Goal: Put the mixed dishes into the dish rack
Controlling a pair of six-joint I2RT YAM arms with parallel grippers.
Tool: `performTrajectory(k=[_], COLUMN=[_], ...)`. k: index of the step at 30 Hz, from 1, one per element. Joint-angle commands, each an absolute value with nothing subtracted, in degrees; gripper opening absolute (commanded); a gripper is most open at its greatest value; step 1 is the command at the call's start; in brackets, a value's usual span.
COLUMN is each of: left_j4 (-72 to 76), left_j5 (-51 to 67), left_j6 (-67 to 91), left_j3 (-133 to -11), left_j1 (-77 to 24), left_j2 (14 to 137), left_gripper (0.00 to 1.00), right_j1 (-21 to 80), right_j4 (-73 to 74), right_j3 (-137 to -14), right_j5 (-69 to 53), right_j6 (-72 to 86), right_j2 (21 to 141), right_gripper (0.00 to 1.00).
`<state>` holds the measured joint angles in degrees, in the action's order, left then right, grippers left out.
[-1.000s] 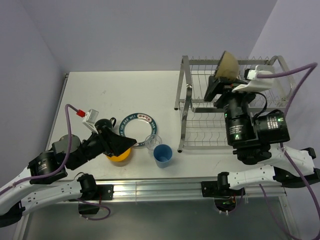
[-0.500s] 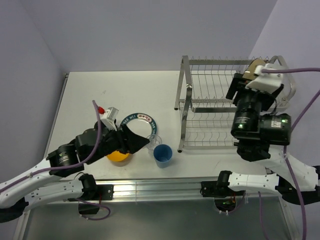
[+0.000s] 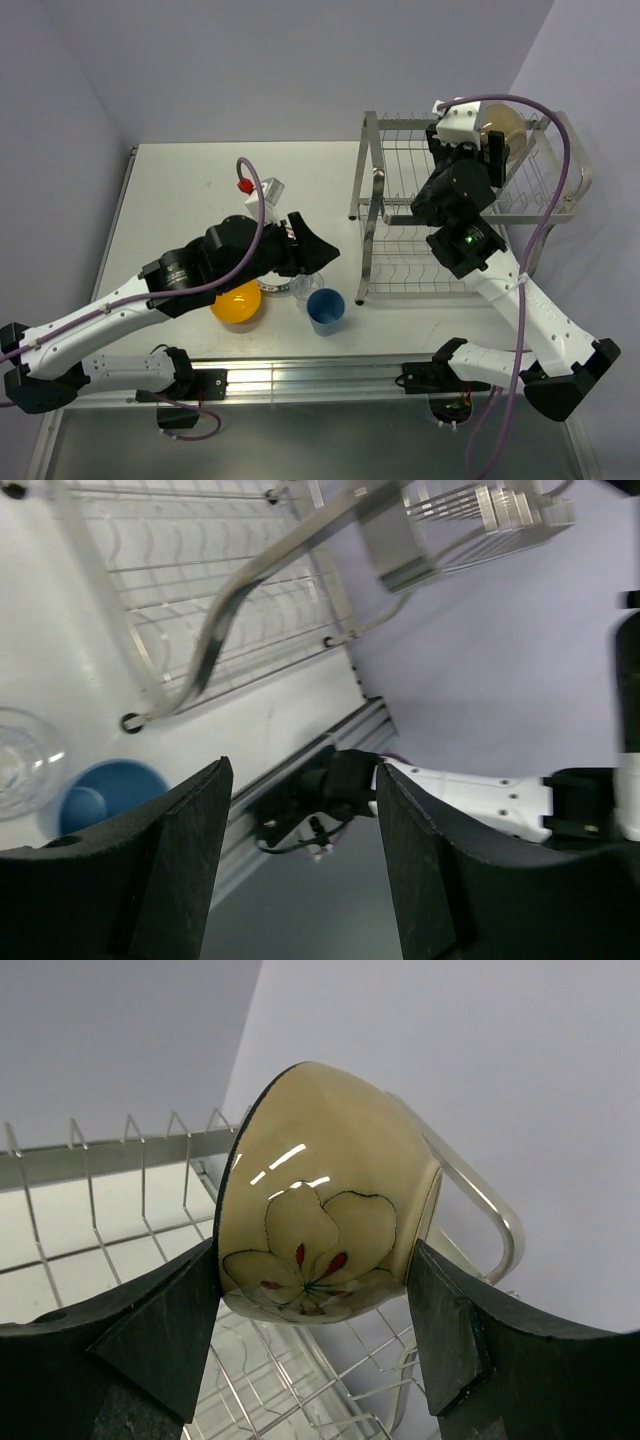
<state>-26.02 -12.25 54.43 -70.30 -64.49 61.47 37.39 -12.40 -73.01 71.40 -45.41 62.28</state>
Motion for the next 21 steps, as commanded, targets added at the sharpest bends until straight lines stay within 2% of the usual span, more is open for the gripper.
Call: performTrajectory(k=[1, 7, 13, 21], left_j4=[-30.84, -38.14, -36.56, -33.67], left_j5=[-7.66, -1.85, 8.25, 18.71], left_j6=[58.44, 57.31, 56.43, 55.63], left_j3=[-79.26, -88.59, -88.51, -88.77], left_j1=[-64.42, -62.76, -53.81, -47.64], left_j2=[64.15, 69.52, 70.93, 74.35], left_gripper=[0.65, 0.65, 0.65, 0.64], right_j1=[34.55, 31.82, 28.48, 26.19], right_j4=[-7.82, -3.95, -2.2, 5.0], right_j3=[-72.52, -71.81, -75.67, -76.99], right_j5=[66.53, 66.7, 67.15, 68.47], right_j6=[-37.88, -36.64, -40.95, -42.71], right_j2=[62.23, 63.63, 66.09, 65.92], right_gripper=[0.0, 0.0, 0.0, 0.0])
